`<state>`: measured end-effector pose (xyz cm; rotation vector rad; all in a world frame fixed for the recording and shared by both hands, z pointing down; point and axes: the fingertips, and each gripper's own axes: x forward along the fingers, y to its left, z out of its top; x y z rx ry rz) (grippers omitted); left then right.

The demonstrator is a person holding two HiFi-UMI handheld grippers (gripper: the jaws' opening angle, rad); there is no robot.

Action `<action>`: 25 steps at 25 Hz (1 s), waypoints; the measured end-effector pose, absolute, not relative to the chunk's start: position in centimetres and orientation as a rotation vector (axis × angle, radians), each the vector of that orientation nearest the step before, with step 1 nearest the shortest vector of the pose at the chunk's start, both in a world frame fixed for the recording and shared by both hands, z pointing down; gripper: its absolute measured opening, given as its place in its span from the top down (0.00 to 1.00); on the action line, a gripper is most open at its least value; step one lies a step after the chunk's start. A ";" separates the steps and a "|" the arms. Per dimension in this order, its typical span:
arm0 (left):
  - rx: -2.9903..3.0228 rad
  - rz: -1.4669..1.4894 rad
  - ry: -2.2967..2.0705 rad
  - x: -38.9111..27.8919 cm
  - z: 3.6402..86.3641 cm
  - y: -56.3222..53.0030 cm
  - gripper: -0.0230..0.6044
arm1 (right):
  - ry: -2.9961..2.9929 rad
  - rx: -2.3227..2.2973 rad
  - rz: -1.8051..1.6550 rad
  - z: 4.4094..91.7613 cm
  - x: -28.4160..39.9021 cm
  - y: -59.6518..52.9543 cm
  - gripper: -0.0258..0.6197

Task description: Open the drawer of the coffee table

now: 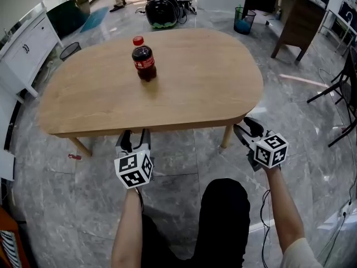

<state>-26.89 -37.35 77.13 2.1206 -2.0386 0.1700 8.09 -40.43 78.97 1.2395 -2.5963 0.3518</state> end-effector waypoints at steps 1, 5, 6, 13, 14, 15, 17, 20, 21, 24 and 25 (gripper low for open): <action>2.124 0.170 -2.039 -26.9 77.2 -37.4 0.56 | -2.598 1.230 0.353 79.0 7.9 -40.6 0.62; 2.124 0.169 -2.049 -26.7 77.3 -37.5 0.56 | -2.595 1.247 0.353 79.2 7.5 -41.2 0.59; 2.121 0.165 -2.055 -26.7 77.3 -37.5 0.55 | -2.591 1.258 0.353 79.2 7.5 -41.3 0.59; 2.116 0.153 -2.058 -26.9 77.3 -37.5 0.55 | -2.538 1.307 0.272 79.0 6.8 -41.9 0.58; 2.115 0.156 -2.054 -26.8 77.3 -37.4 0.55 | -2.529 1.308 0.265 79.1 6.8 -41.8 0.57; 2.112 0.159 -2.049 -26.8 77.3 -37.4 0.55 | -2.522 1.310 0.261 79.1 6.8 -41.7 0.57; 2.106 0.162 -2.042 -26.8 77.3 -37.3 0.55 | -2.512 1.316 0.260 79.2 6.8 -41.6 0.57; 2.102 0.170 -2.041 -26.9 77.2 -37.2 0.55 | -2.511 1.328 0.250 79.1 6.7 -41.3 0.57; 2.101 0.171 -2.042 -26.9 77.2 -37.2 0.55 | -2.512 1.331 0.253 79.1 6.7 -41.2 0.57; 2.088 0.173 -2.045 -26.8 77.3 -36.9 0.55 | -2.508 1.342 0.272 79.1 6.8 -41.0 0.57; 2.086 0.175 -2.045 -26.8 77.4 -36.7 0.55 | -2.507 1.346 0.276 79.1 6.8 -40.8 0.57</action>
